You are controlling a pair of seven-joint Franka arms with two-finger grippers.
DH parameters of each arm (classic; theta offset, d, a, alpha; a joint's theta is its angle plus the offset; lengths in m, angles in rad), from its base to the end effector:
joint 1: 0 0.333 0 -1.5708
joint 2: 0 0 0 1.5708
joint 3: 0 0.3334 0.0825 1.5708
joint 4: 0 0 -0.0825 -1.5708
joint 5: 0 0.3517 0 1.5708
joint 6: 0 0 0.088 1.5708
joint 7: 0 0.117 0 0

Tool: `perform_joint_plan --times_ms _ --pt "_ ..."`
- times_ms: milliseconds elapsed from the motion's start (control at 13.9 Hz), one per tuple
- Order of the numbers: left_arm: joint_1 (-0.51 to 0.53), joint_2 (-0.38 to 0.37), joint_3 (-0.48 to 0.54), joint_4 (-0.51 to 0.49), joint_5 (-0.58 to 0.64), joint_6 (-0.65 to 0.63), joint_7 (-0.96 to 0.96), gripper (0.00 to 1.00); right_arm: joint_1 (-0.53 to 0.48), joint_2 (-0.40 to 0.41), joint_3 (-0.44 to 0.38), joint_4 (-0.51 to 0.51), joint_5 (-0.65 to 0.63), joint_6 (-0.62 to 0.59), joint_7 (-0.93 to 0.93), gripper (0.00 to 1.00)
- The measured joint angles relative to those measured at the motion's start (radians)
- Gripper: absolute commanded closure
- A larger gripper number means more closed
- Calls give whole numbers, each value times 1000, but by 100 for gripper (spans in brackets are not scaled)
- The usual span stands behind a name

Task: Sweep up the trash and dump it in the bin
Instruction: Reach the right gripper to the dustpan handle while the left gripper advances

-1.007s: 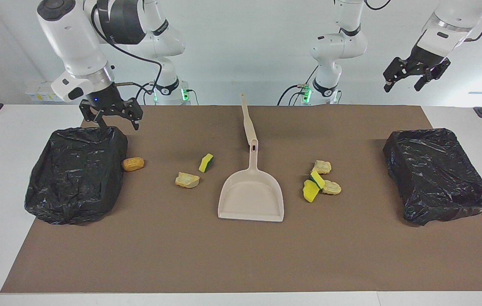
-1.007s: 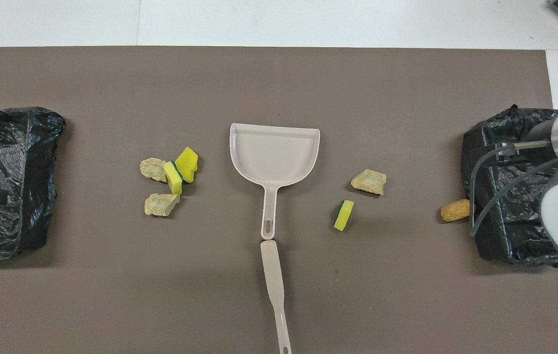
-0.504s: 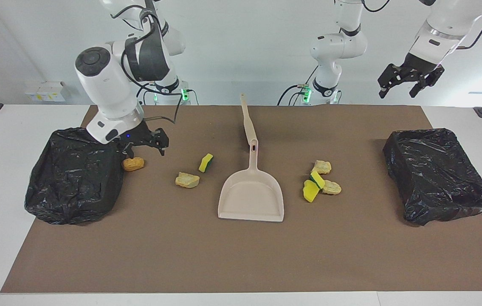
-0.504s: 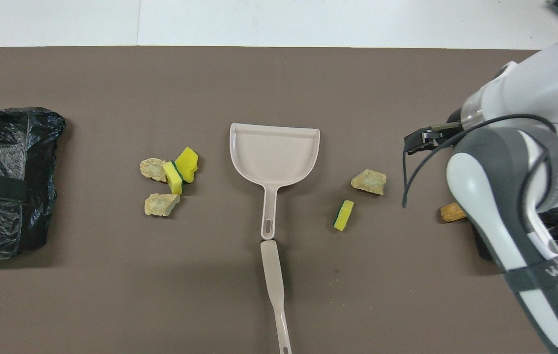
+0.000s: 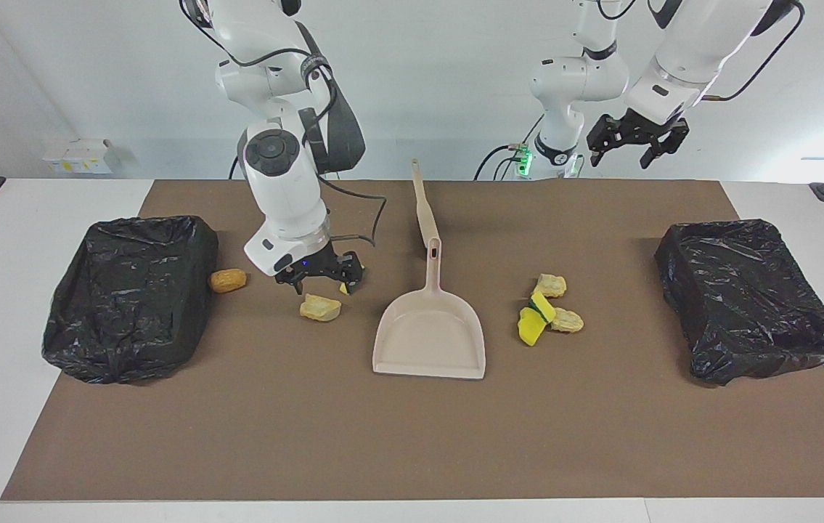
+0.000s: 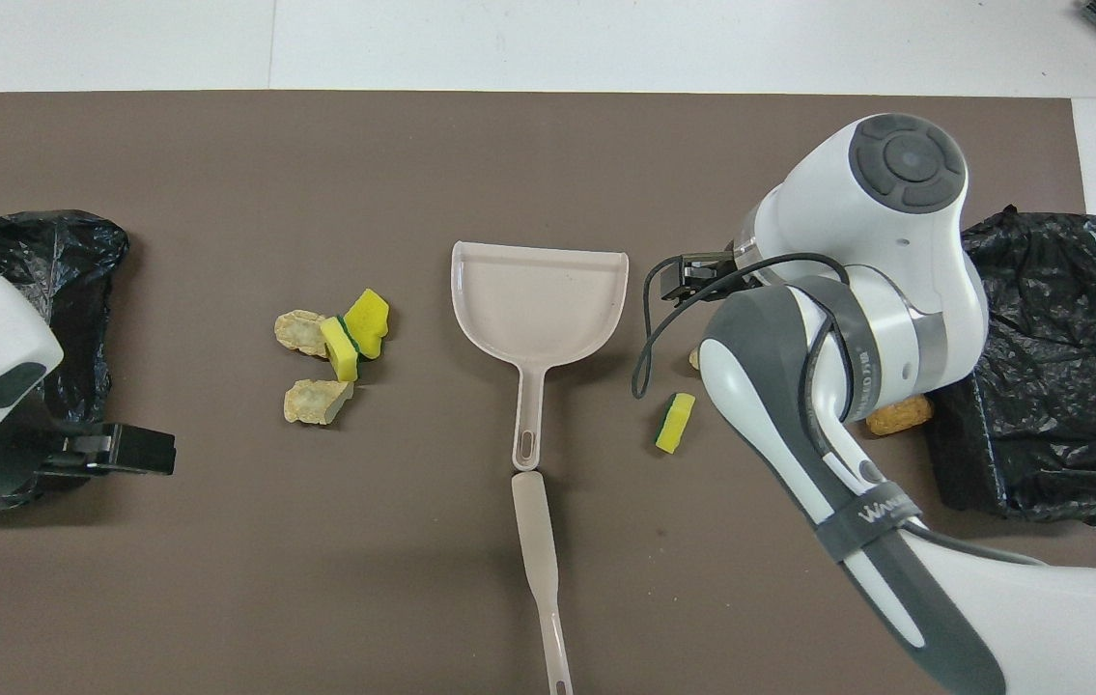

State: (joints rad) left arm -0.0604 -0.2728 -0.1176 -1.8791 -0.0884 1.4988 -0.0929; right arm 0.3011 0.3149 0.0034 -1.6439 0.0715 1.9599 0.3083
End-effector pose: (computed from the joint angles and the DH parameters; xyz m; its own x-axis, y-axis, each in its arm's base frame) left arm 0.4097 -0.0921 0.6197 0.9901 -0.0826 -0.1137 -0.0778 -0.9959 0.0463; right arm 0.5963 0.1928 0.4510 0.9993 -0.0304 -0.0202 -0.0316 -0.9974 -0.0641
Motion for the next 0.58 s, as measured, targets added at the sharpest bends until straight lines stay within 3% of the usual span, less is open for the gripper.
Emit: perform_joint_plan --times_ms 216,504,576 --pt "-30 -71 0 -90 -30 7 -3 0 48 35 0 17 43 32 76 0" --pt "-119 -94 -1 -158 -46 35 -83 0 134 55 1 28 58 75 173 0" --pt "-139 -101 -2 -173 -48 45 -99 0 159 60 1 28 60 76 194 4"
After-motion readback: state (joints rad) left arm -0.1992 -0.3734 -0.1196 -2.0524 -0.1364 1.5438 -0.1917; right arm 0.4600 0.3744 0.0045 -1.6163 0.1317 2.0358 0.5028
